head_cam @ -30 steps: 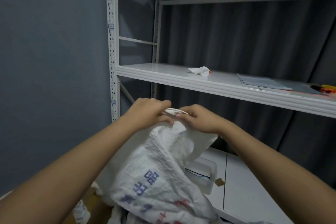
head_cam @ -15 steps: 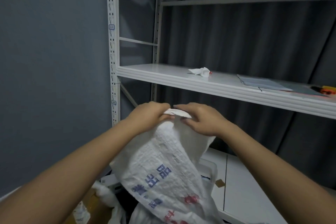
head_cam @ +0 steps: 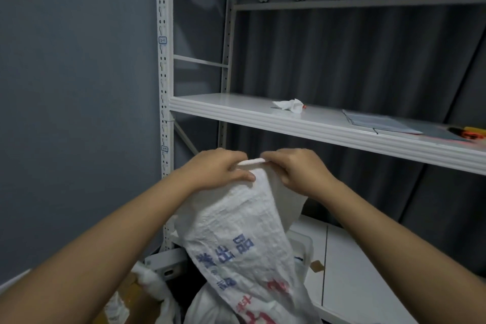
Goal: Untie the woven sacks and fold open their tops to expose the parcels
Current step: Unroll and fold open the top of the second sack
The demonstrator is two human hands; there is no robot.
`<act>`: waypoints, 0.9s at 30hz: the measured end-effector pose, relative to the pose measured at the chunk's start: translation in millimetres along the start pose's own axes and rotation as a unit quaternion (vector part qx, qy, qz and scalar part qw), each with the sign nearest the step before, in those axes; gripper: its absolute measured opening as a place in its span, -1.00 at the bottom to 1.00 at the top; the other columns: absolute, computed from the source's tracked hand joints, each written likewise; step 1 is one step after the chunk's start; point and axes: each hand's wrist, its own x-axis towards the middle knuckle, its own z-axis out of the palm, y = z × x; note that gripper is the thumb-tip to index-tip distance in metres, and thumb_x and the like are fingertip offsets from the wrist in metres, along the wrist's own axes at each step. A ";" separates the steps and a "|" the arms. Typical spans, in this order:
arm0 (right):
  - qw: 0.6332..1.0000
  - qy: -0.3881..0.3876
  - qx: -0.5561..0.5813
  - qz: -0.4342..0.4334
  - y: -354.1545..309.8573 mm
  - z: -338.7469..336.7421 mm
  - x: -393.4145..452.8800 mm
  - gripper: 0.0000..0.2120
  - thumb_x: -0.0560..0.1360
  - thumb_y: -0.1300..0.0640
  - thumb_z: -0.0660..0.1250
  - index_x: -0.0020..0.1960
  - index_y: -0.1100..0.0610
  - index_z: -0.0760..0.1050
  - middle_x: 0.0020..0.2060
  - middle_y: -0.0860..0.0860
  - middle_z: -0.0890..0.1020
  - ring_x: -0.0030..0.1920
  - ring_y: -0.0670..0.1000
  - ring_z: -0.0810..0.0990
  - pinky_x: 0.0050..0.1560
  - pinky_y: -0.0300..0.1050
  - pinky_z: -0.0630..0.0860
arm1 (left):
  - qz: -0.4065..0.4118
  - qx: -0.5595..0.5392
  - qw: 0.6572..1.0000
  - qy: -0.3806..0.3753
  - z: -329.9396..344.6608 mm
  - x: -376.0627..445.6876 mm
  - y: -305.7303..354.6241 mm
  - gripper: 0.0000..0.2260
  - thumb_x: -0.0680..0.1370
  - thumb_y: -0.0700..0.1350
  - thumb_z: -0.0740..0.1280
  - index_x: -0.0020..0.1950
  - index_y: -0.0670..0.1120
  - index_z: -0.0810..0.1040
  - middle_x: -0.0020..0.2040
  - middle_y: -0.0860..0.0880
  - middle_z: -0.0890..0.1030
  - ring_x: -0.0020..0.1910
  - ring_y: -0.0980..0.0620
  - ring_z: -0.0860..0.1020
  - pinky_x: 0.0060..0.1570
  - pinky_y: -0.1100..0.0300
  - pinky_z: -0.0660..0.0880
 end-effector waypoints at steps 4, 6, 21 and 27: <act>0.996 -0.030 0.087 -0.001 -2.8 -9.7 5.4 -0.77 0.54 0.00 0.29 0.18 -0.04 0.55 -0.01 -0.11 0.59 -0.04 -0.11 0.55 -0.12 -0.15 0.47 | 0.000 0.057 0.997 0.047 5.7 -0.7 -2.5 -0.88 0.60 -0.02 0.21 0.00 -0.05 0.46 -0.13 -0.04 0.58 -0.15 -0.09 0.56 -0.16 -0.01 0.49; 0.984 -0.064 0.168 0.008 -4.5 -9.3 7.0 -0.81 0.56 -0.02 0.27 0.11 -0.02 0.58 -0.12 -0.05 0.64 -0.15 -0.10 0.56 -0.11 -0.06 0.49 | 0.019 0.078 0.991 0.106 9.9 0.3 2.7 -0.87 0.59 -0.05 0.22 0.05 -0.07 0.46 -0.11 -0.04 0.58 -0.15 -0.10 0.56 -0.20 0.03 0.47; 0.998 0.063 -0.027 0.003 -0.7 -21.4 4.9 -0.75 0.47 0.05 0.23 0.06 0.02 0.62 -0.15 -0.05 0.64 -0.18 0.07 0.62 -0.35 -0.15 0.40 | -0.032 -0.201 0.979 -0.003 -9.1 -2.5 8.2 -0.70 0.55 0.15 0.25 -0.07 -0.09 0.51 -0.23 0.02 0.52 -0.28 0.12 0.45 -0.28 0.20 0.35; 0.999 0.008 0.042 0.008 -5.0 -30.8 10.2 -0.79 0.54 0.04 0.24 0.02 0.04 0.63 -0.20 -0.02 0.69 -0.21 0.05 0.63 -0.29 -0.05 0.54 | 0.055 0.125 0.977 0.163 -1.9 2.0 8.7 -0.63 0.56 0.24 0.10 0.09 -0.03 0.43 -0.08 0.01 0.56 -0.11 -0.07 0.56 -0.22 0.08 0.43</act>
